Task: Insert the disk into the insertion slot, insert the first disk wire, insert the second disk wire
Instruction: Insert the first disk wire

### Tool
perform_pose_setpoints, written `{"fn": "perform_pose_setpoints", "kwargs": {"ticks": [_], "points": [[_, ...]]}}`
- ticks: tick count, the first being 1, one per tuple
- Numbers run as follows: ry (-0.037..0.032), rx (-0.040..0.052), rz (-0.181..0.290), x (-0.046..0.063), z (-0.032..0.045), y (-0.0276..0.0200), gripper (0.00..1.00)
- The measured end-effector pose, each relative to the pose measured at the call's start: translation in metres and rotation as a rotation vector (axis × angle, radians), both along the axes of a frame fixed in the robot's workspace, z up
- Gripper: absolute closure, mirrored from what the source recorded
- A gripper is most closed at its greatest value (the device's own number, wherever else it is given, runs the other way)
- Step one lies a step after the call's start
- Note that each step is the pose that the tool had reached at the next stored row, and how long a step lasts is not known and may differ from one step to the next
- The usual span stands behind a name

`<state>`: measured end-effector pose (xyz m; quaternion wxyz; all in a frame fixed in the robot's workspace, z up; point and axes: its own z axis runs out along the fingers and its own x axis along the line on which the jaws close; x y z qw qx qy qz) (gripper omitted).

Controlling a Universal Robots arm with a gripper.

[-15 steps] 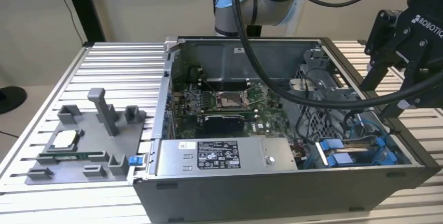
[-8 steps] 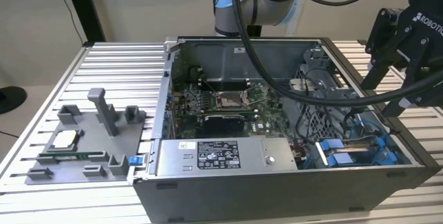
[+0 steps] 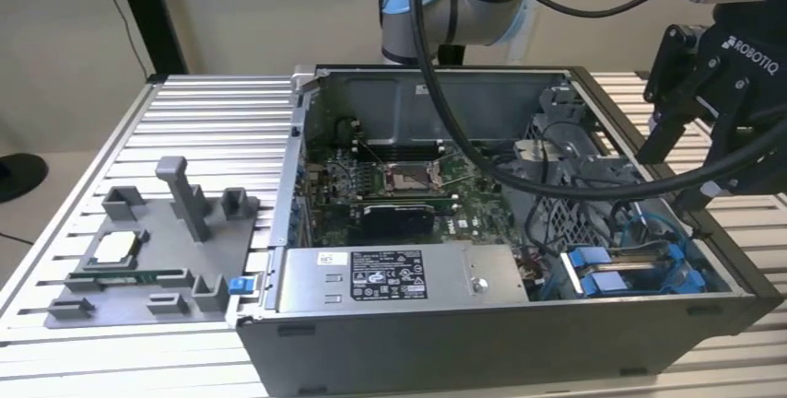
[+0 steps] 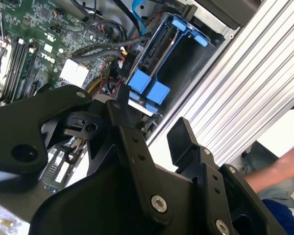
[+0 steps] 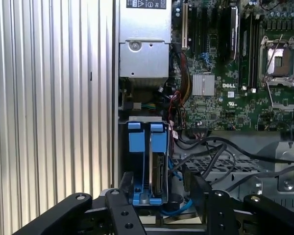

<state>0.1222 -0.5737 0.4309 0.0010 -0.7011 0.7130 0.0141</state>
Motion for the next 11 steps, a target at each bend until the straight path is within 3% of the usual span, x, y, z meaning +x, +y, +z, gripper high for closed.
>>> {"fn": "perform_pose_setpoints", "kwargs": {"ticks": [11], "points": [[-0.0087, 0.0000, 0.001, 0.000, -0.0200, 0.0022, 0.00]]}}
